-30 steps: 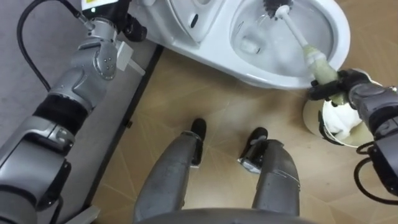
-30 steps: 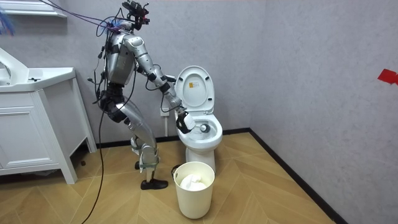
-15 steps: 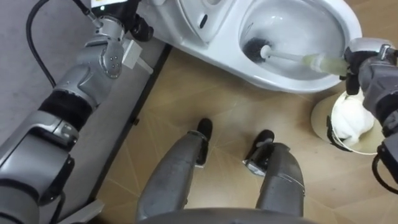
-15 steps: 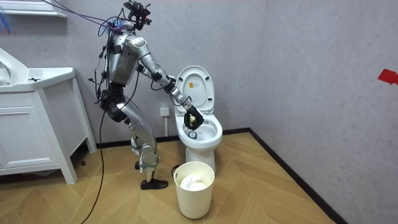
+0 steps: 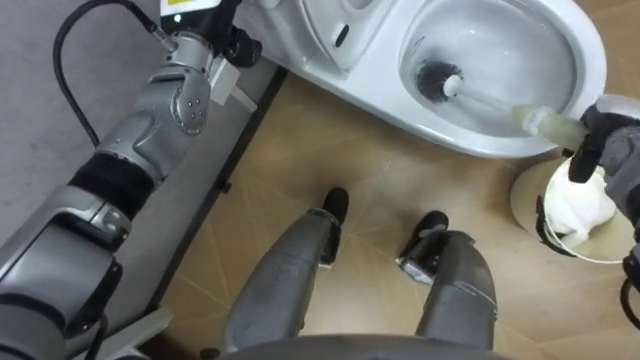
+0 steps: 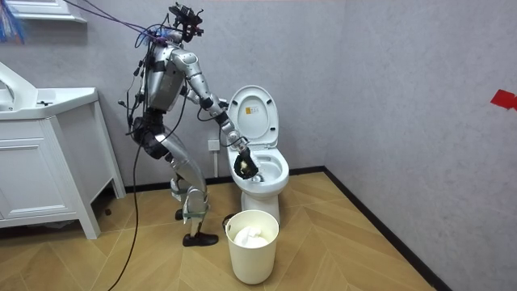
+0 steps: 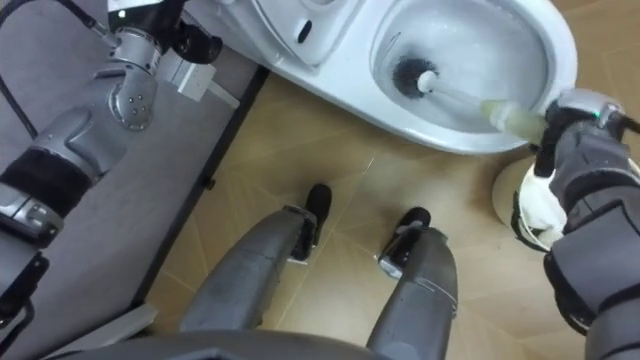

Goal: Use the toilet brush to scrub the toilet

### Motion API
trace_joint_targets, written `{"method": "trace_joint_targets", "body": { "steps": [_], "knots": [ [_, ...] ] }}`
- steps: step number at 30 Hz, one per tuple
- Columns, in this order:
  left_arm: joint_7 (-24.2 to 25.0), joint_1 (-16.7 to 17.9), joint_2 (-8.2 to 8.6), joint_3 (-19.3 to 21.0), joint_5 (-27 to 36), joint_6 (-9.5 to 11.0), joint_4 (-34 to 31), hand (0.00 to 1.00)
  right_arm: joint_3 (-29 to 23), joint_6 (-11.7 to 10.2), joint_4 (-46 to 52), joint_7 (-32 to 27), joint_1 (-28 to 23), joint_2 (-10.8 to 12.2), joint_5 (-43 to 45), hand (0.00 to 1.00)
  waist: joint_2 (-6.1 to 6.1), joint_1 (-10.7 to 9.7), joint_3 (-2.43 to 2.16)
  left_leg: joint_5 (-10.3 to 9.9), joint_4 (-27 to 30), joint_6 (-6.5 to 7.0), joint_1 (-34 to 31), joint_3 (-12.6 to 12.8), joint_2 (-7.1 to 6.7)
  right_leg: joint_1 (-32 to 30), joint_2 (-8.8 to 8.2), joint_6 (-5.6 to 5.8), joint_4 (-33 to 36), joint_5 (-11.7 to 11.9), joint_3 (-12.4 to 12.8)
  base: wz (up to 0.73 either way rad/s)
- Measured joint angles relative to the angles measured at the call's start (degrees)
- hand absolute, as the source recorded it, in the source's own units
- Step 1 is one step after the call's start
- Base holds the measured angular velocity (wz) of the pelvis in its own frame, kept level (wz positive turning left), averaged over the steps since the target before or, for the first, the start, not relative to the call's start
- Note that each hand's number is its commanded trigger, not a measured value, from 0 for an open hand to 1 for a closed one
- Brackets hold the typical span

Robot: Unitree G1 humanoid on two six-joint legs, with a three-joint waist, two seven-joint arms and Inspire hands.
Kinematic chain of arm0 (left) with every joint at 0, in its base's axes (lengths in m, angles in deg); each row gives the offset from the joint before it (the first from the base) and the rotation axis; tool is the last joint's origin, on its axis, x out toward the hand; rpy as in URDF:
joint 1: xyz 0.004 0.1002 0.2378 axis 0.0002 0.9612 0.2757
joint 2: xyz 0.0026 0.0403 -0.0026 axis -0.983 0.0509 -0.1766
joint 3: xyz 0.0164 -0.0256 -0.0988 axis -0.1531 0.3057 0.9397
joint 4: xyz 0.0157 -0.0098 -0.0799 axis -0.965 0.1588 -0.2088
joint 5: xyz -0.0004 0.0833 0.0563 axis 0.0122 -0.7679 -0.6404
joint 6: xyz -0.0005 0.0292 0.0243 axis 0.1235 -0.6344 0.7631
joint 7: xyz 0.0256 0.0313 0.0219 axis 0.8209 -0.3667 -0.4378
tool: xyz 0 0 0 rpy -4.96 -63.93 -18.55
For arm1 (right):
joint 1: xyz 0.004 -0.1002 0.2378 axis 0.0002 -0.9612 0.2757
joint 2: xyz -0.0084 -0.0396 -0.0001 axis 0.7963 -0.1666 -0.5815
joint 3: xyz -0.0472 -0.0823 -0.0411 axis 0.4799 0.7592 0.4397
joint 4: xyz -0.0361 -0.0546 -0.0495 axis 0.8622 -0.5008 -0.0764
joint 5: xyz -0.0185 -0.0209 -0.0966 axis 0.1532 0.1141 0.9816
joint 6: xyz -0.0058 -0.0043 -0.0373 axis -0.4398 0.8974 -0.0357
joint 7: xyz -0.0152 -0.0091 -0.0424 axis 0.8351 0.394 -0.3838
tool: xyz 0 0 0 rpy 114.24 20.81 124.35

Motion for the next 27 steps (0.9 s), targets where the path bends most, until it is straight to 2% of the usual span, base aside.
{"method": "trace_joint_targets", "body": {
  "steps": [3, 5, 10, 13, 16, 20, 25, 27],
  "knots": [
    [0.0, 0.3, -0.03, 0.7, 0.8, -1.8, -0.5, 0.0, -4.3, -0.8, 0.2, -2.4, 0.6, 1.8, -10.3, 1.0, 0.01, -1.1, -0.01, -0.8, 2.0, -0.1, -0.8, 0.6, 0.0, -0.9, -0.14, 0.01, 1.7, -0.5, 0.7, -0.08],
    [0.0, 0.3, -0.02, 1.2, 0.7, -2.2, 0.0, 0.0, -5.7, -1.2, 0.1, -3.1, 0.6, 3.3, -12.1, 1.0, -0.03, -1.8, 0.02, -0.9, 2.5, -0.11, -0.7, 0.6, 0.17, -0.6, -0.05, 0.1, 1.8, -0.6, 0.5, -0.03],
    [0.4, 0.2, 0.33, 1.9, 0.4, -3.0, 0.8, 0.0, -6.3, -1.1, 0.2, -4.5, 0.7, 6.0, -15.1, 1.0, -0.18, -2.1, 0.08, -1.2, 3.2, 0.34, -0.7, 1.6, 0.67, -0.7, 0.36, 0.28, 1.6, -0.4, 1.4, -0.1],
    [0.5, -0.1, 0.39, 1.9, 0.4, -3.0, 1.0, 0.0, -6.3, -1.1, 0.2, -4.6, 2.0, 6.5, -16.4, 1.0, -0.34, -2.1, 0.14, -1.1, 3.3, 0.37, -0.7, 2.0, 0.67, -1.0, 0.31, 0.62, 1.8, 0.0, 2.0, -0.05],
    [0.6, -0.2, 0.31, 2.0, 0.4, -2.6, 1.0, 0.0, -6.3, -0.6, 0.2, -5.6, 2.0, 7.4, -17.0, 1.0, -0.97, -2.0, 0.18, -1.1, 3.4, 0.35, -0.7, 2.0, 0.7, -1.0, 0.31, 0.53, 1.8, 0.1, 2.0, 0.0],
    [1.3, -0.3, 0.32, 2.6, 0.3, -2.0, 1.2, 0.0, -6.4, -0.5, 0.2, -6.6, 2.0, 8.4, -17.3, 1.0, -1.11, -2.3, 0.25, -1.4, 4.6, 0.53, -0.9, 2.0, 0.8, -0.8, 0.36, 0.62, 2.2, 0.1, 1.8, 0.0],
    [1.9, -0.5, 0.2, 2.9, -0.4, -1.9, 1.5, 0.0, -6.3, -0.5, 0.2, -6.6, 2.1, 8.4, -16.7, 1.0, -1.25, -2.5, 0.33, -1.6, 5.2, 0.93, -1.1, 2.1, 0.77, -0.7, 0.42, 0.6, 2.2, 0.1, 2.1, -0.01],
    [2.0, -0.3, -0.3, 2.8, -0.7, -1.8, 1.4, 0.0, -6.3, -0.5, 0.2, -6.6, 2.6, 8.4, -13.4, 1.0, -1.25, -2.8, 0.34, -1.8, 5.2, 1.12, -1.2, 2.1, 0.93, -0.8, 0.4, 0.62, 2.1, 0.1, 2.0, -0.02]
  ]
}}
